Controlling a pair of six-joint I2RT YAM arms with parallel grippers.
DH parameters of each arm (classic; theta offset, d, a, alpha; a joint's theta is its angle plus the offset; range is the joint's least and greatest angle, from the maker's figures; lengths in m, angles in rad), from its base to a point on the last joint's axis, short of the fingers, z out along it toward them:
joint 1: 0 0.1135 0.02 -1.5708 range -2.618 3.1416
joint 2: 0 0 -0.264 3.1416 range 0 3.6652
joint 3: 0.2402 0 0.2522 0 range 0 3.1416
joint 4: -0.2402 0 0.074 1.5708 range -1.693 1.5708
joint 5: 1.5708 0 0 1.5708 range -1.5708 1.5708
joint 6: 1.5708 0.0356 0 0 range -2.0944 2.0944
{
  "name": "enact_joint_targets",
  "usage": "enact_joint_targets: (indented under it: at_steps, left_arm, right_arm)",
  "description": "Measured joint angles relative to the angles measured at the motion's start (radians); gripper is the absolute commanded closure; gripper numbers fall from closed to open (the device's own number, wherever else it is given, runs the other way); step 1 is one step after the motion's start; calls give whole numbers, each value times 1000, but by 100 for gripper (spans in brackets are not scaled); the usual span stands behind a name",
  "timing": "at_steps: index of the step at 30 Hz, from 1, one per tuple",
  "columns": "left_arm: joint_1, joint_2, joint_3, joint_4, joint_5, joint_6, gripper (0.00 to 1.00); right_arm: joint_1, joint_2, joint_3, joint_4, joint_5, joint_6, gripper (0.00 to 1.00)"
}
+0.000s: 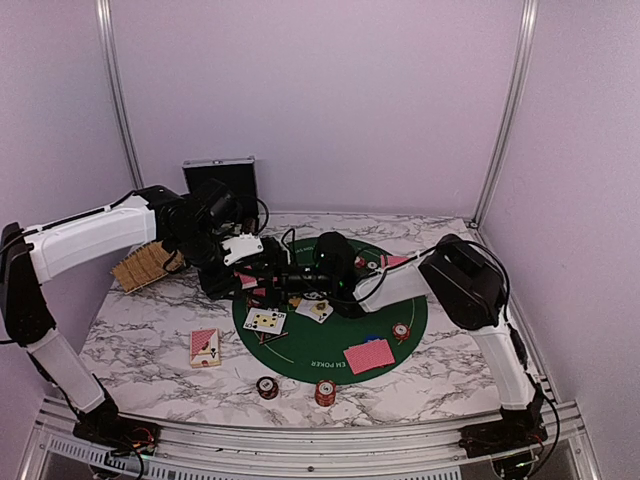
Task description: Distribute texas hold em gaming equipment
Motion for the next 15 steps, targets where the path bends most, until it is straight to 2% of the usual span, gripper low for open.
enact_joint_targets:
  at_steps: [4, 9, 15]
  left_arm:
    - [0, 0, 0, 0, 3, 0, 100]
    - [0, 0, 0, -5, 3, 1, 100]
    - [0, 0, 0, -3, 3, 0, 100]
  right_arm:
    - [25, 49, 65, -2, -6, 19, 28]
    - [39, 80, 101, -2, -13, 44, 40]
    - [26, 80, 89, 8, -14, 60, 47]
